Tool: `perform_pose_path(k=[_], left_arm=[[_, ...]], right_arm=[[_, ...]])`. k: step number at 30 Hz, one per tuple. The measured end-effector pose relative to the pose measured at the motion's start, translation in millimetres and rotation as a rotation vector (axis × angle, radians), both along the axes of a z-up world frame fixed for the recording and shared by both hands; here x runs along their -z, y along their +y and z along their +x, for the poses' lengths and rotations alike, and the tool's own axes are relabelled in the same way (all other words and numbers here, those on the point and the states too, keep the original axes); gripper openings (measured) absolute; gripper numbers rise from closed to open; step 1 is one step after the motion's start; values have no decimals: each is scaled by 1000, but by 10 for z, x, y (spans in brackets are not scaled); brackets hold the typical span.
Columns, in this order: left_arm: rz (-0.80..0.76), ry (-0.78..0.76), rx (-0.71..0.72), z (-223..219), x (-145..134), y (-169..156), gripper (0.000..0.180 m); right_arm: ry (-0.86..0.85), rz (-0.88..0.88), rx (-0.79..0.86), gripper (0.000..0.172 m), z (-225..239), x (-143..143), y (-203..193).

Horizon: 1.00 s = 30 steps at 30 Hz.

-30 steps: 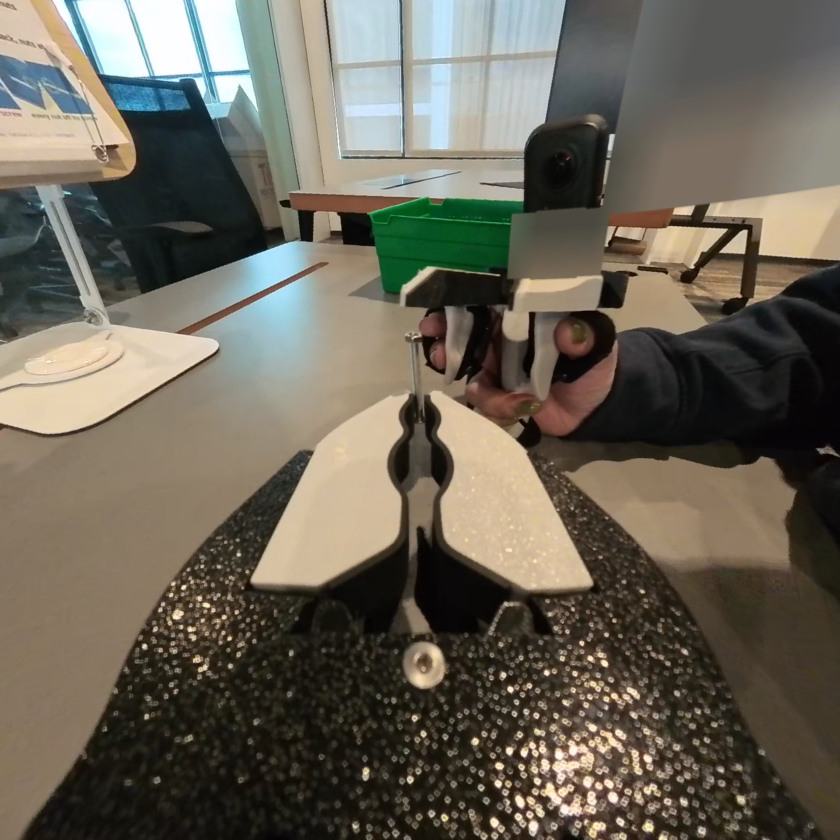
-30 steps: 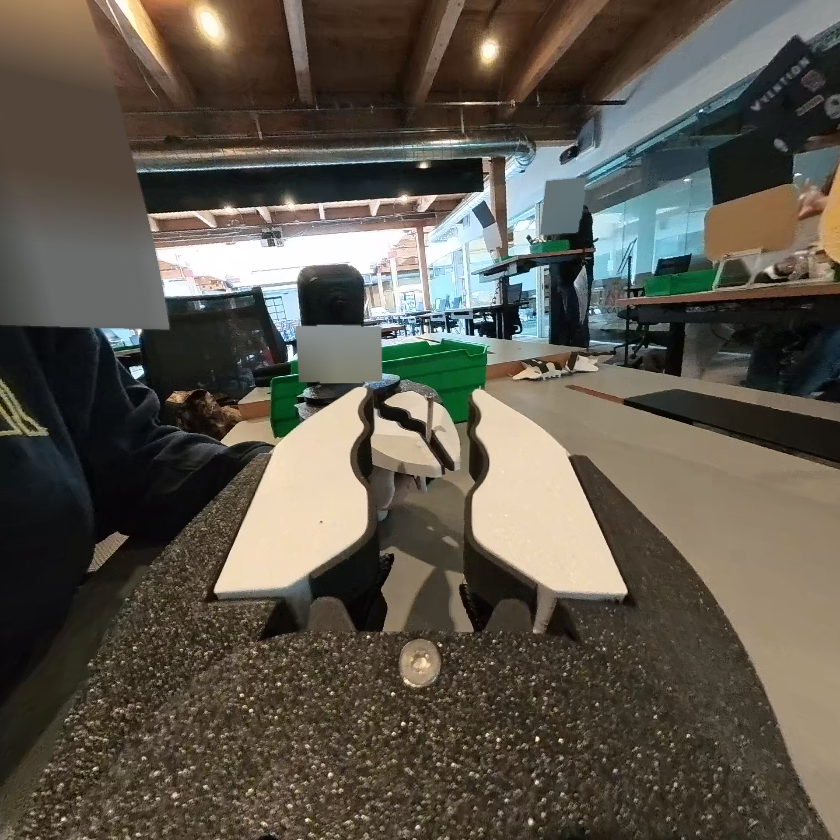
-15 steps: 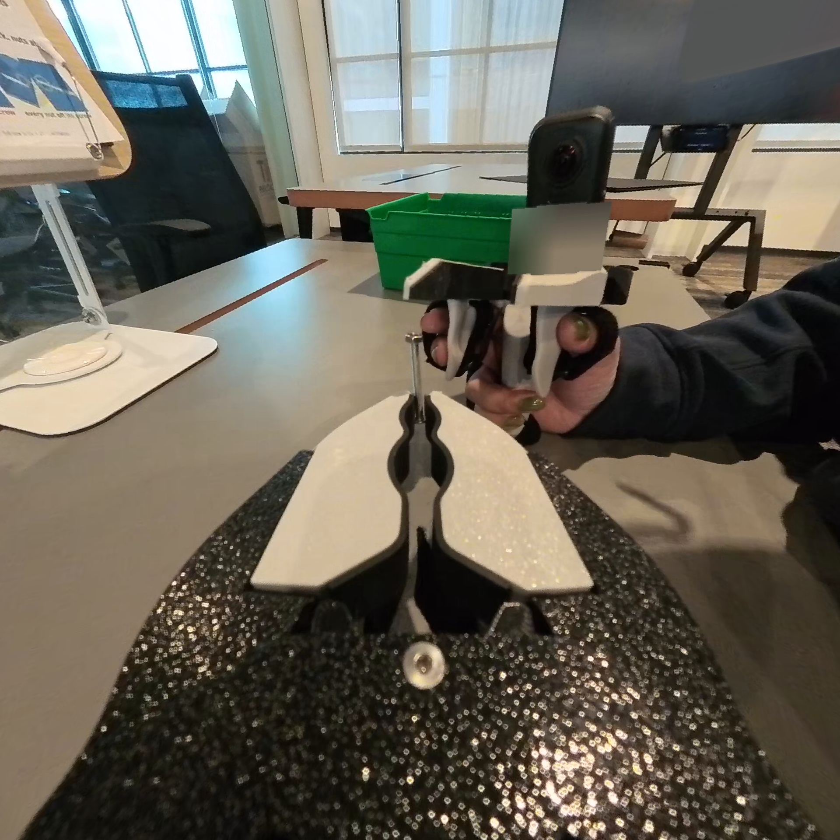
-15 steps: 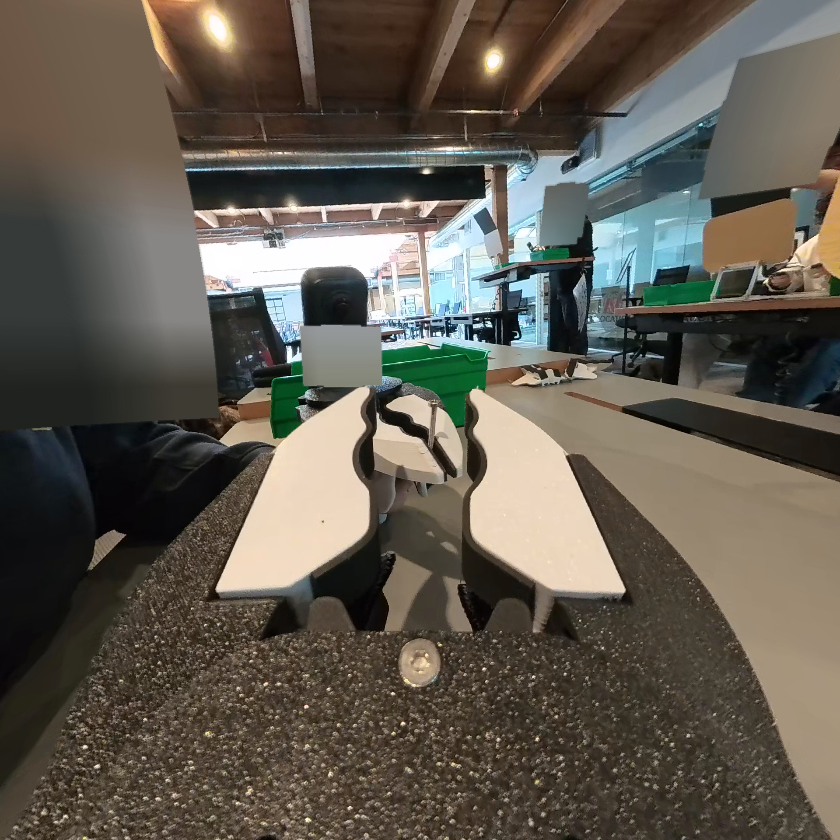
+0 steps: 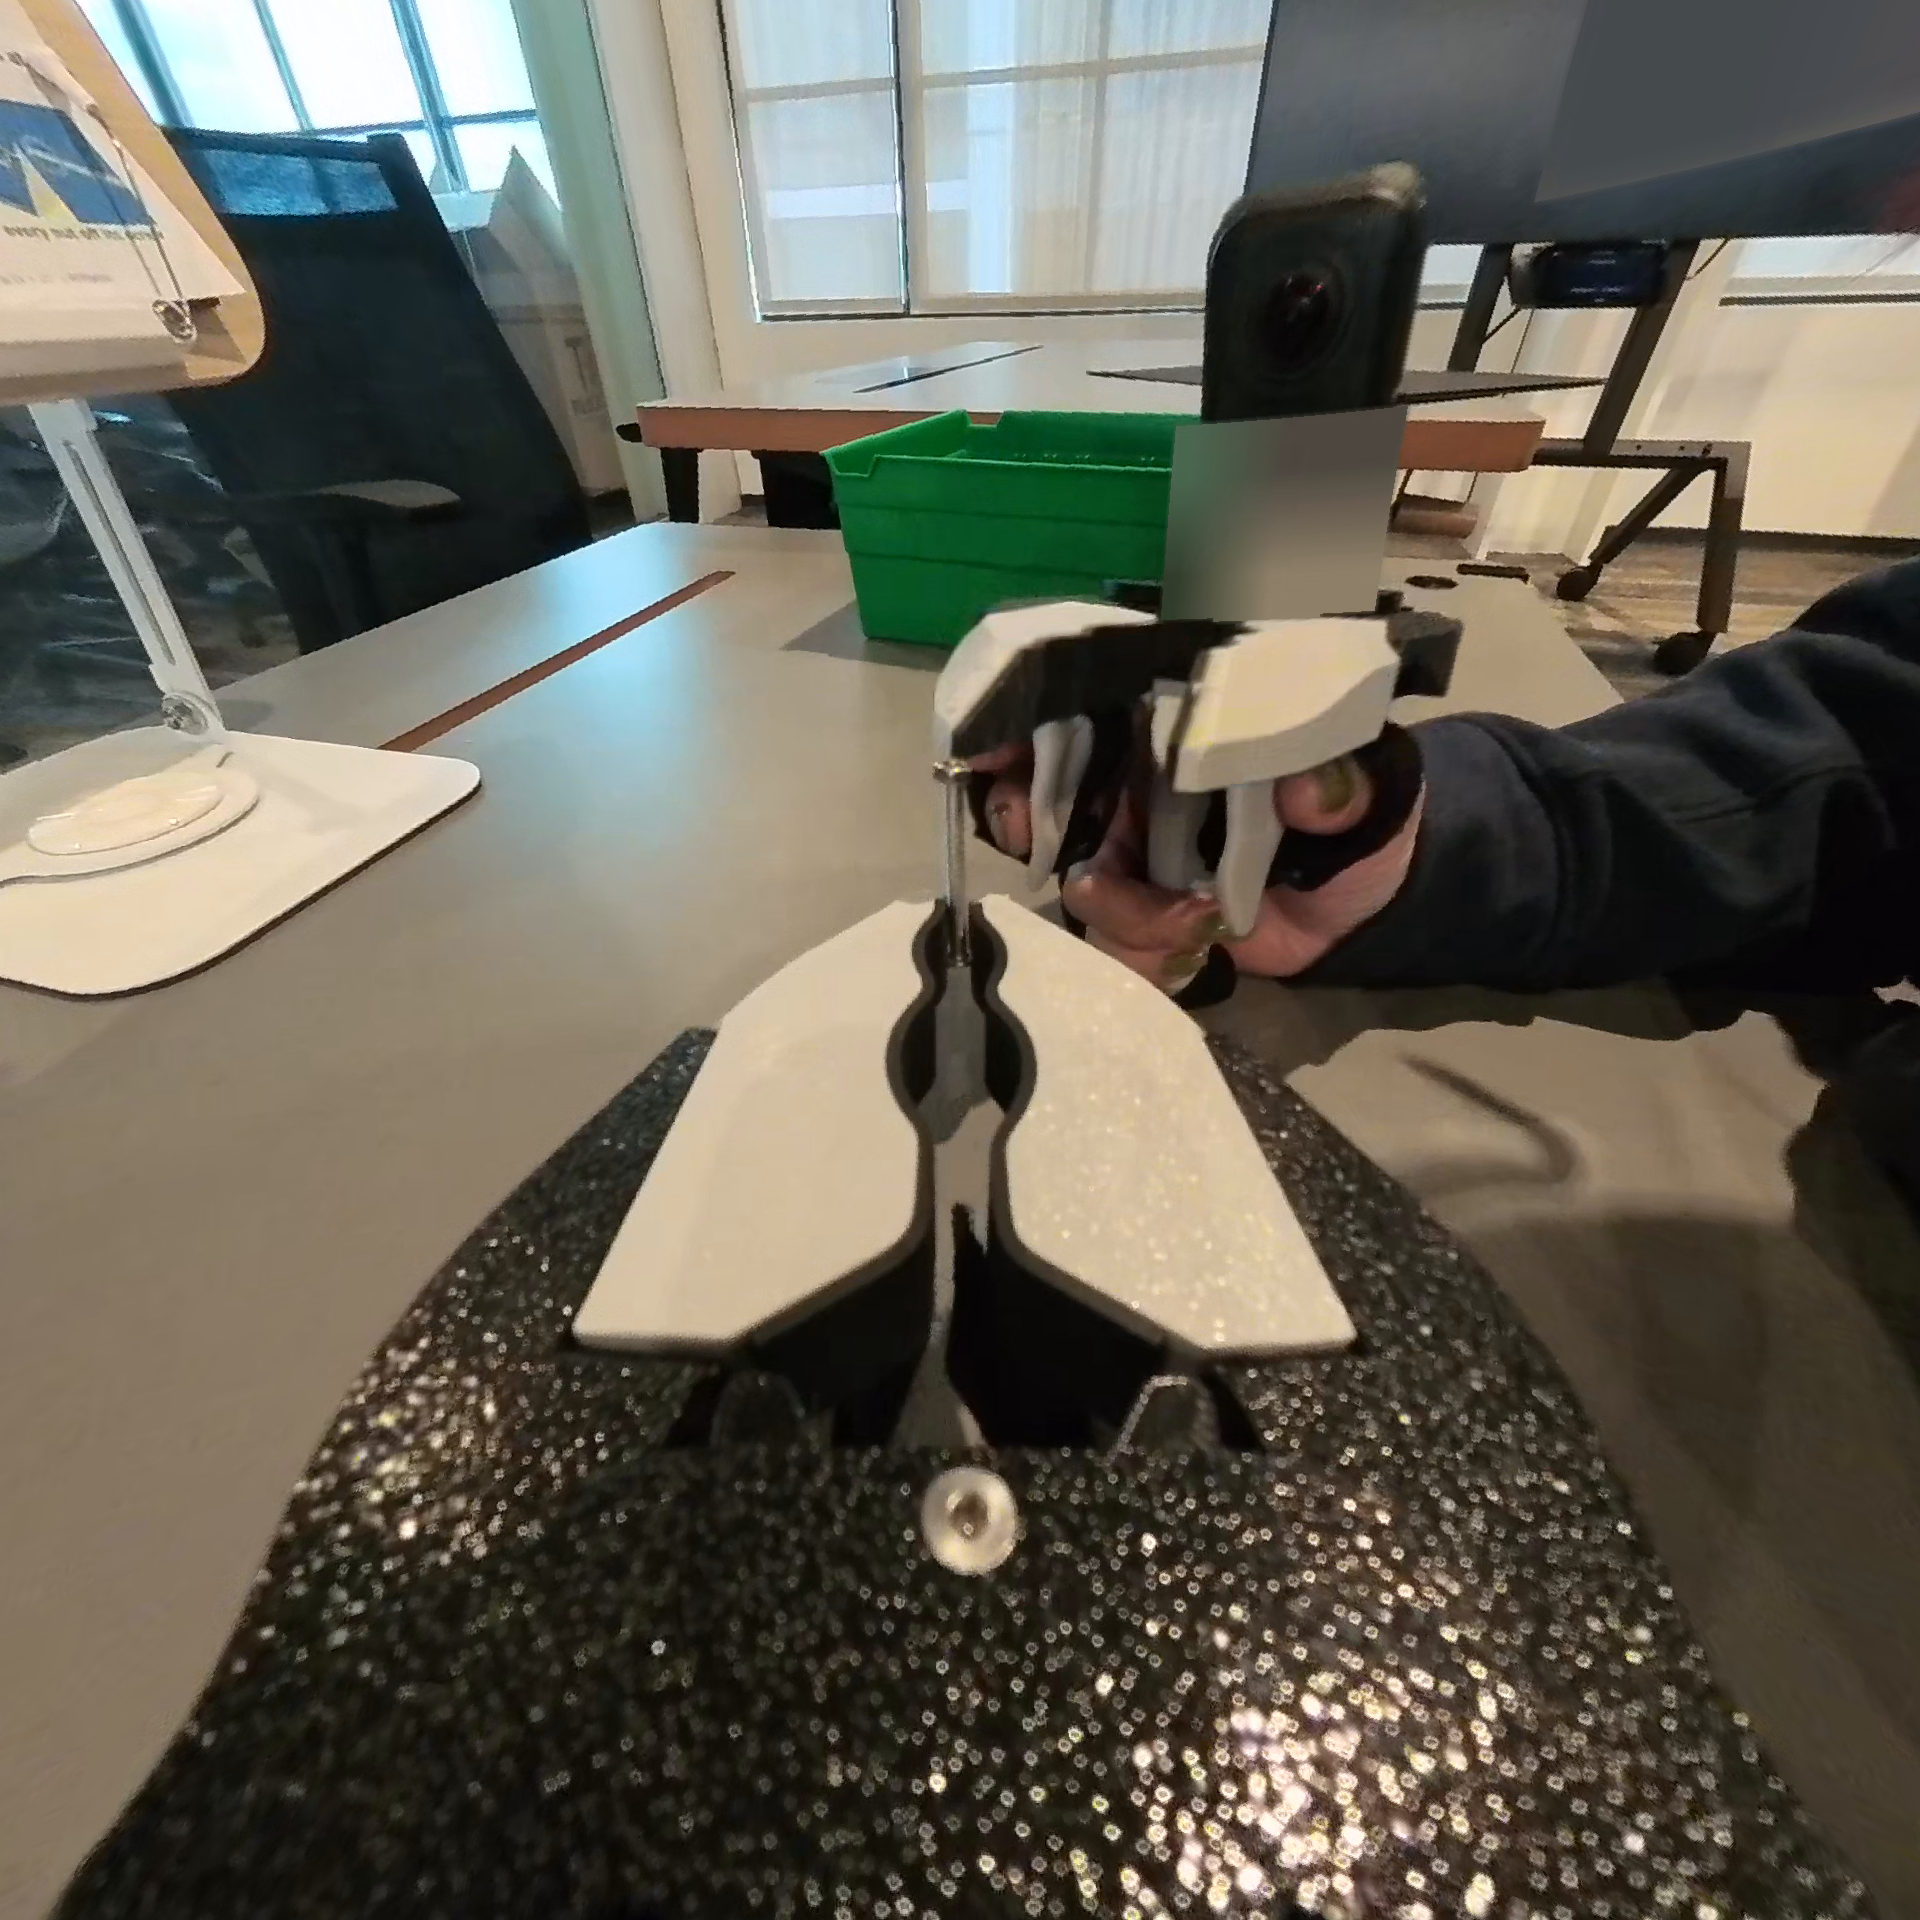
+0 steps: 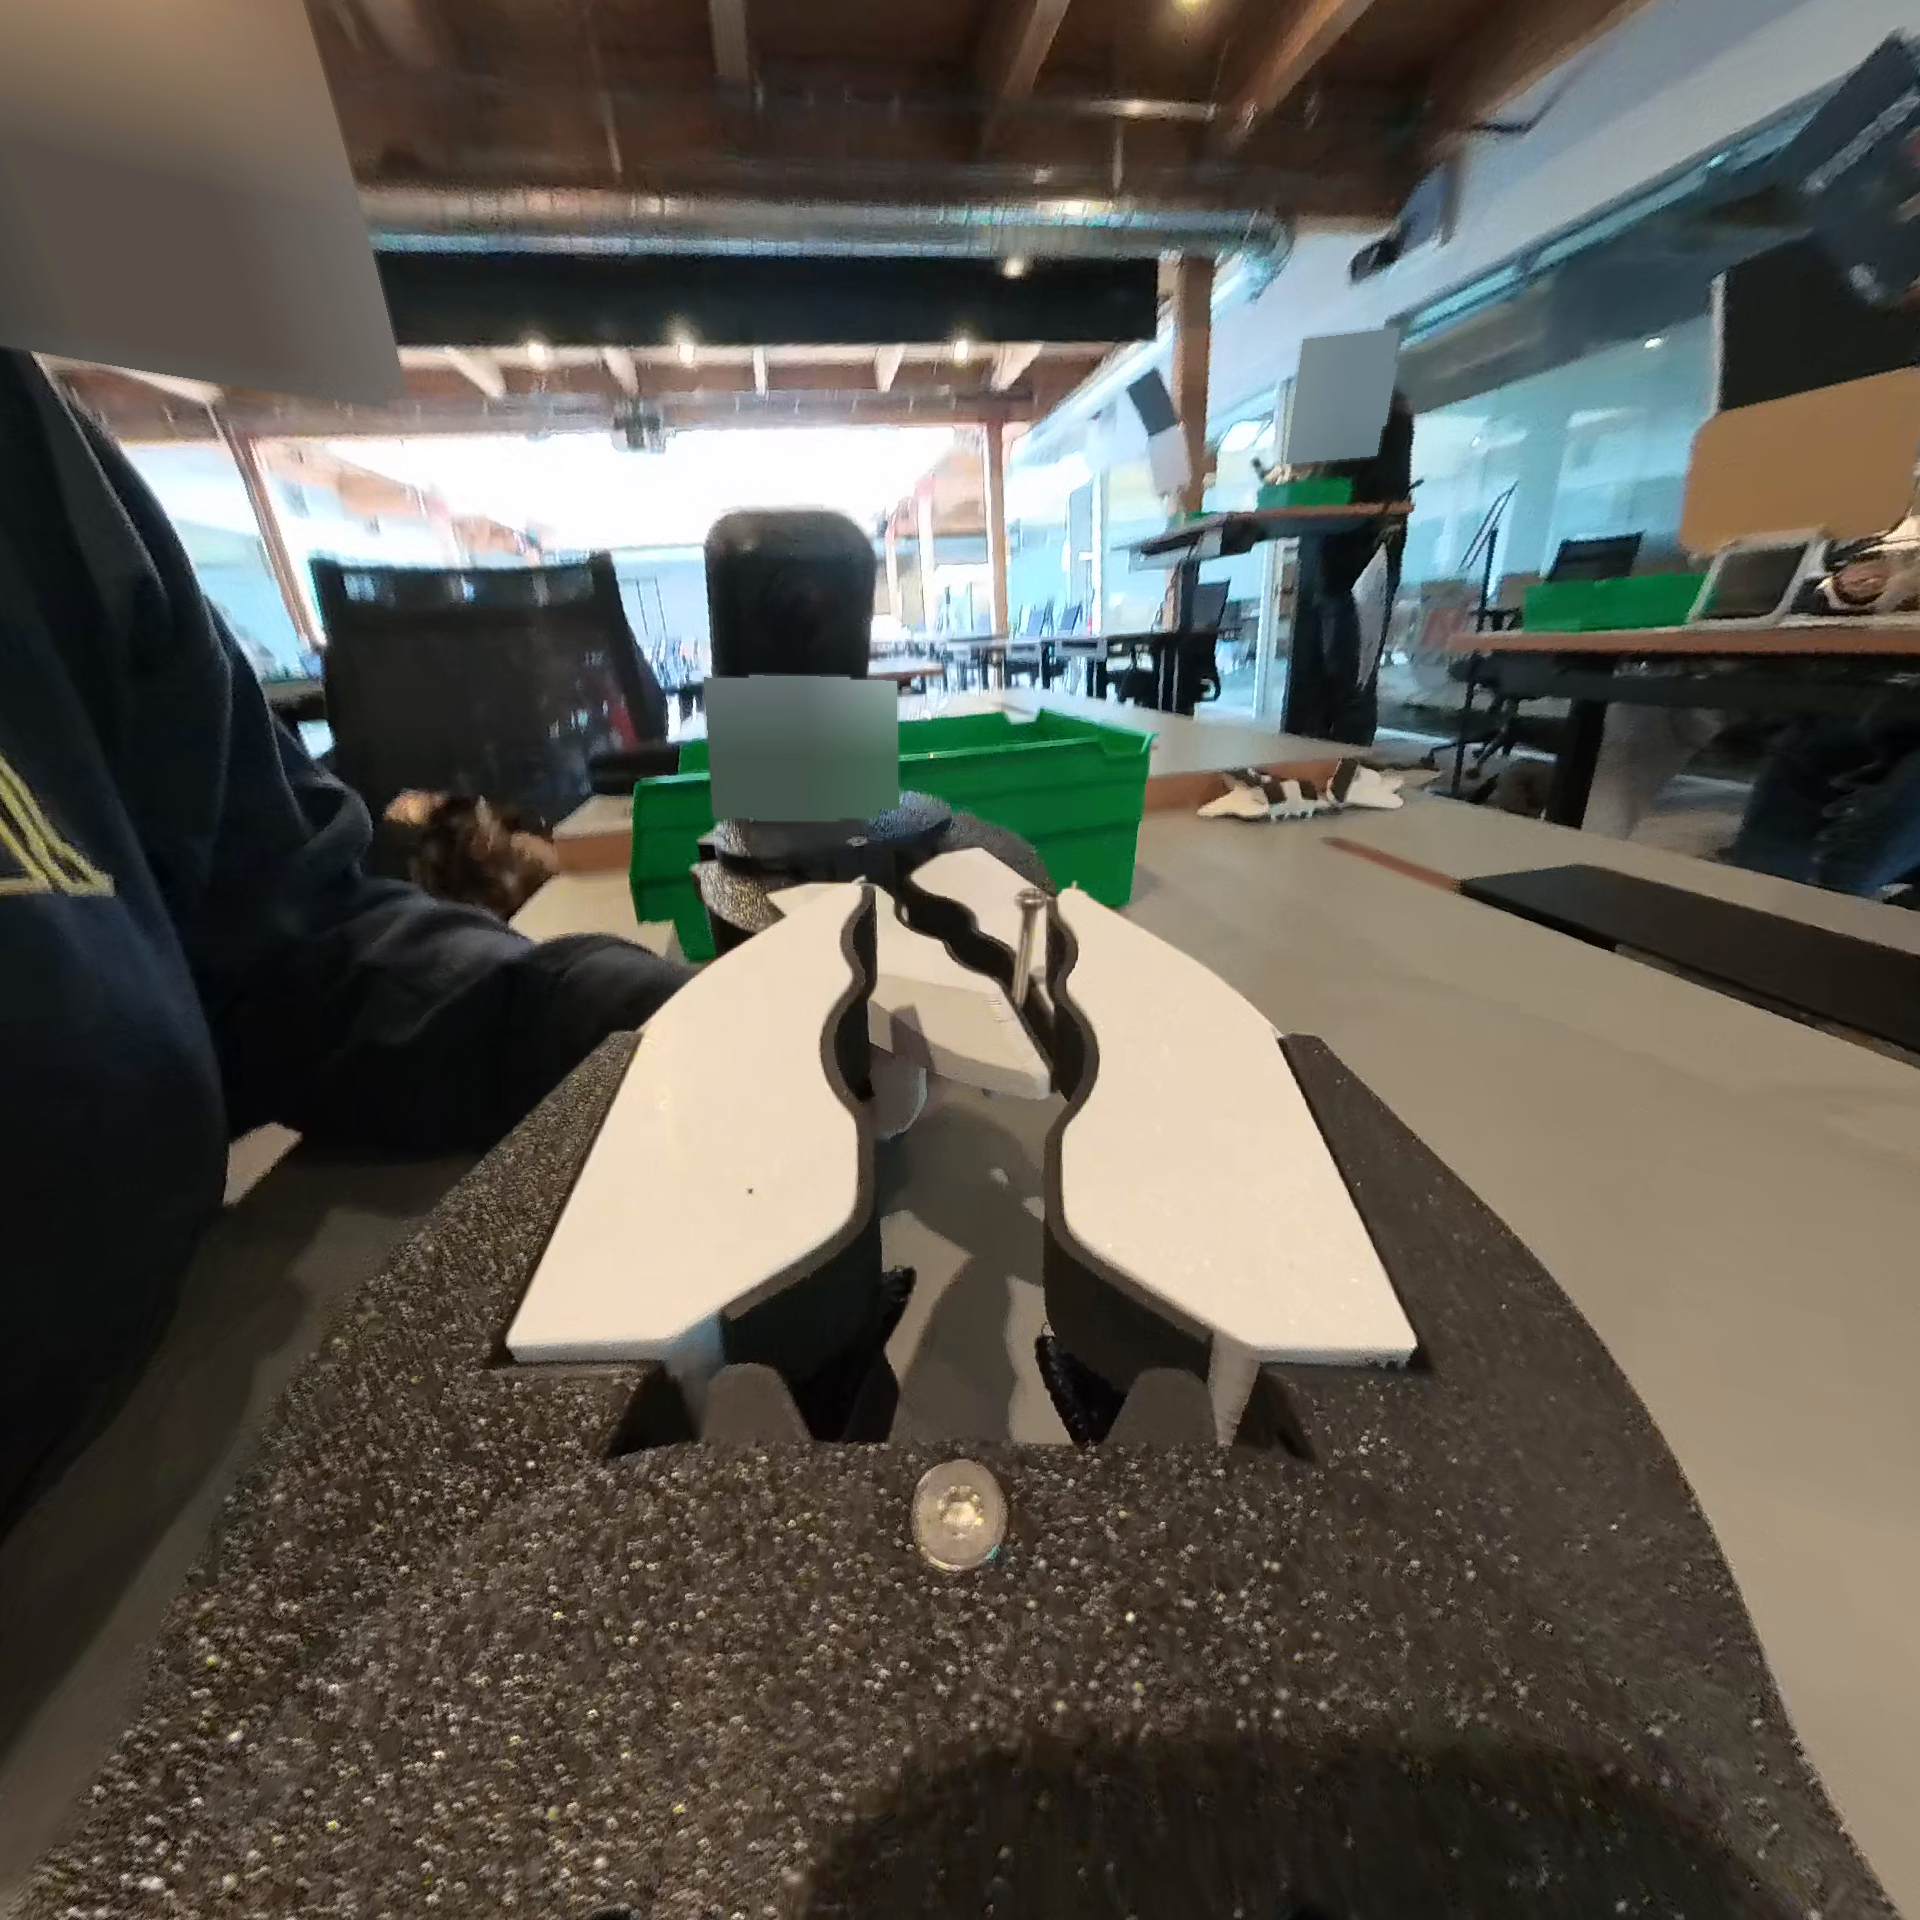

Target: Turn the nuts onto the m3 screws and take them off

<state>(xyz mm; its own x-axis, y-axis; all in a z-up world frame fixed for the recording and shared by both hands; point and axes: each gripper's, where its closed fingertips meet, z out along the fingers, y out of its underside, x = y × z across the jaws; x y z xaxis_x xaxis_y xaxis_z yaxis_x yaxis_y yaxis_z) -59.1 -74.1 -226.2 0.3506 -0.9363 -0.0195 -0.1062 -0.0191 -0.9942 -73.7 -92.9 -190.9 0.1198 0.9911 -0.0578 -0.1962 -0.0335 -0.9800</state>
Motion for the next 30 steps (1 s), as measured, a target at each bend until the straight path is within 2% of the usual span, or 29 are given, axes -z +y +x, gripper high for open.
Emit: perform_pose_path(k=[21, 30], left_arm=[[-5, 15, 3, 16, 18, -4, 3], [-11, 21, 3, 20, 29, -2, 3]], right_arm=[[-25, -2, -8, 25, -13, 32, -16], [-34, 17, 28, 30, -23, 37, 16]])
